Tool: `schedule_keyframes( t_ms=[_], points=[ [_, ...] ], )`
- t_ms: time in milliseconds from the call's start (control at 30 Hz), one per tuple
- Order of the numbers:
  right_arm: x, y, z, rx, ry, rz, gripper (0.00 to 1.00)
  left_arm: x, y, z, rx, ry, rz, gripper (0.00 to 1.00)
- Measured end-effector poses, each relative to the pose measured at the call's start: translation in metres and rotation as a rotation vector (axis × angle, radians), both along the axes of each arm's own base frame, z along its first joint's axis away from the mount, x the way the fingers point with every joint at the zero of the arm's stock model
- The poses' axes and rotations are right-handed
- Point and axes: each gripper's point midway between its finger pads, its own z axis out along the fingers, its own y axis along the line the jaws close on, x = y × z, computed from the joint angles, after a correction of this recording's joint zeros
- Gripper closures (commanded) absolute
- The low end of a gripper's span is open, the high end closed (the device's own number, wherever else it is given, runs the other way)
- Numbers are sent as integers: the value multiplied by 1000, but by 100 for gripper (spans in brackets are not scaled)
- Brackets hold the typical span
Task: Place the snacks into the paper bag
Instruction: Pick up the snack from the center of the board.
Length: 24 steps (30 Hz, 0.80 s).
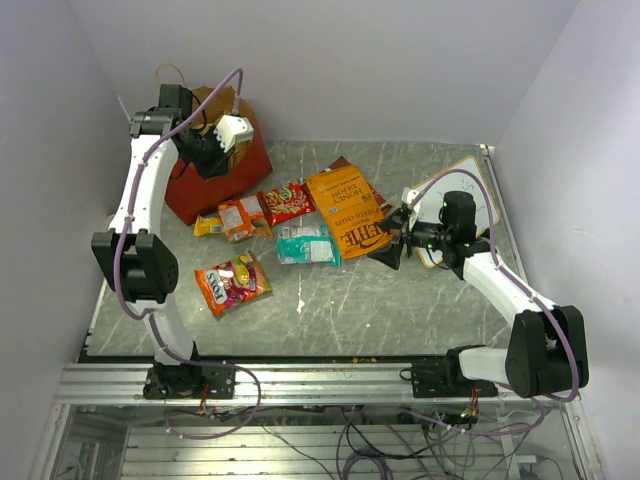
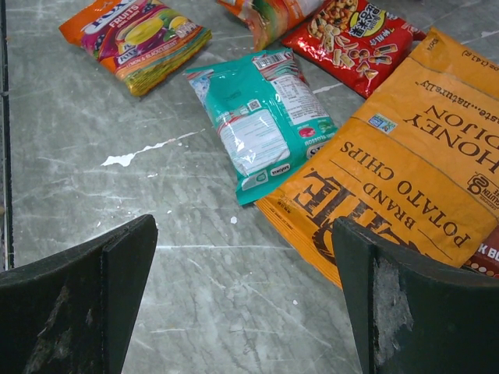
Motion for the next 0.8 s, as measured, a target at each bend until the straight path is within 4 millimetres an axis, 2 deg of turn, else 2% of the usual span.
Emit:
schedule_keyframes(
  t_ms=[333,433,800],
  points=[
    [0,0,0,0,0,1,5,-33,-2,15,-31,7,17,93],
    [0,1,0,0,0,2,5,-37,-1,14,-37,10,51,89],
    [-1,1,0,2,3,3,4,-9,18,19,-22,-52,271,62]
  ],
)
